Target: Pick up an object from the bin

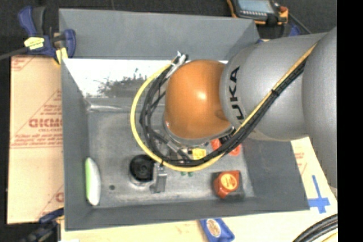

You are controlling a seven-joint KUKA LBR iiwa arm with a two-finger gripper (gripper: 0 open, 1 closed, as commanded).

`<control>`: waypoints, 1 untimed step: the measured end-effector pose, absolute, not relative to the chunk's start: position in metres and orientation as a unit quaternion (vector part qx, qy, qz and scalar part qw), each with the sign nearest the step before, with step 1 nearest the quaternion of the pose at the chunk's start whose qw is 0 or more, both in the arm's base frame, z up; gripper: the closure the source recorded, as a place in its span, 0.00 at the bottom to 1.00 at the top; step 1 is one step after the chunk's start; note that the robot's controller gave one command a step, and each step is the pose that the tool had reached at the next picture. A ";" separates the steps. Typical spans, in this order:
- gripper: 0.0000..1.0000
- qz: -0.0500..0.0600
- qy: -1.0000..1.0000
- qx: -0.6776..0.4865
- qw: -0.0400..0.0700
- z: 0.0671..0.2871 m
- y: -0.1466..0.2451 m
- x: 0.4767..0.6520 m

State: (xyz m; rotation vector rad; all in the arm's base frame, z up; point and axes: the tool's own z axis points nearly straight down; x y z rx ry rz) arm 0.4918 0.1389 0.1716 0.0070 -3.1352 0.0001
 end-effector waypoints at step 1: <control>0.00 -0.001 -1.000 0.000 -0.001 0.176 0.138 0.494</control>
Offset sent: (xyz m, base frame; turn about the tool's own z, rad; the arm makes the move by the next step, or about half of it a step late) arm 0.0198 -0.0185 -0.1016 0.0926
